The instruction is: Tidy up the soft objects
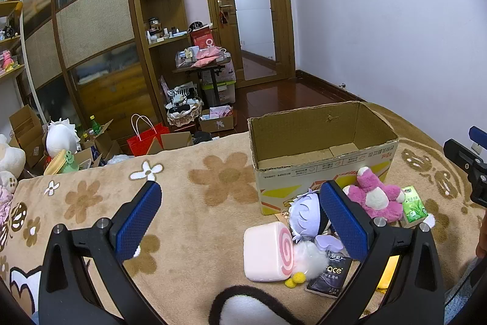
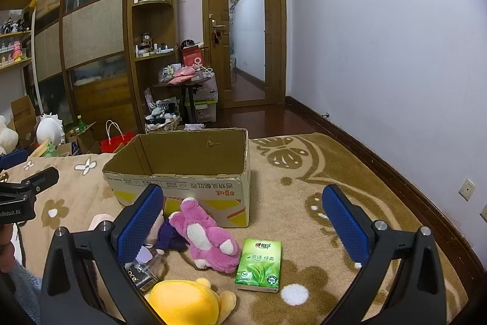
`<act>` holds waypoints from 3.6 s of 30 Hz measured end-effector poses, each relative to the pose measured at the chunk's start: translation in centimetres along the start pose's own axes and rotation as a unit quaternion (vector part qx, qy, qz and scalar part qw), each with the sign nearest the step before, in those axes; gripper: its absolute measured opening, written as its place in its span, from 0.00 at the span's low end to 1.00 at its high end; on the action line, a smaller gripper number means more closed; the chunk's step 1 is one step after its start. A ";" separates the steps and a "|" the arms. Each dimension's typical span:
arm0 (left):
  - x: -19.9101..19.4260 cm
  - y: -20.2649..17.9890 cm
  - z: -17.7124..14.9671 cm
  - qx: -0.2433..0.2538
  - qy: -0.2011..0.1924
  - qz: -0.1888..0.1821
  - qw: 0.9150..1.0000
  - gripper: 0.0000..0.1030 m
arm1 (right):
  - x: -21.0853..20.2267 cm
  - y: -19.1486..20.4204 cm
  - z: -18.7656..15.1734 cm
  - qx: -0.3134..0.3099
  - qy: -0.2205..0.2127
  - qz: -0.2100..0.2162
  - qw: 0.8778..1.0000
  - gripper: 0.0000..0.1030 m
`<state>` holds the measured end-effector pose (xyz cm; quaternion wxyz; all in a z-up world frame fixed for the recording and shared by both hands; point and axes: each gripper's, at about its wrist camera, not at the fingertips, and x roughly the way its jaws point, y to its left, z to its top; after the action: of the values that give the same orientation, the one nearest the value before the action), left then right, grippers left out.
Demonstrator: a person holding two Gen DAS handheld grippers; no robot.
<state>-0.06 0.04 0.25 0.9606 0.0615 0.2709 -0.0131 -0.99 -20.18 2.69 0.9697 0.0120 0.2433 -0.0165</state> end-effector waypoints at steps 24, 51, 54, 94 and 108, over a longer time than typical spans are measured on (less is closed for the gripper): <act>0.1 0.0 0.0 0.001 0.002 0.001 1.000 1.00 | 0.0 0.0 0.0 0.000 -0.001 0.001 1.000 1.00; 1.7 0.5 -0.5 -0.001 0.054 -0.006 0.999 1.00 | 0.5 0.8 0.3 -0.010 0.003 0.007 1.000 1.00; 2.8 0.6 -0.7 -0.002 0.078 -0.007 0.997 1.00 | 1.0 0.9 0.3 -0.015 0.010 0.011 1.000 1.00; 15.2 -0.9 -5.8 -0.033 0.343 -0.101 0.933 0.54 | 13.9 3.2 -4.9 -0.075 0.179 0.066 0.979 0.88; 12.9 -2.1 -4.7 -0.011 0.305 -0.091 0.948 0.41 | 14.0 3.4 -5.3 -0.057 0.214 0.120 0.968 0.38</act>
<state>8.41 -1.36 -10.68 0.8271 0.0274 0.5558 -0.0782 8.91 -17.00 -8.56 0.8892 -0.0106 0.4422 0.1171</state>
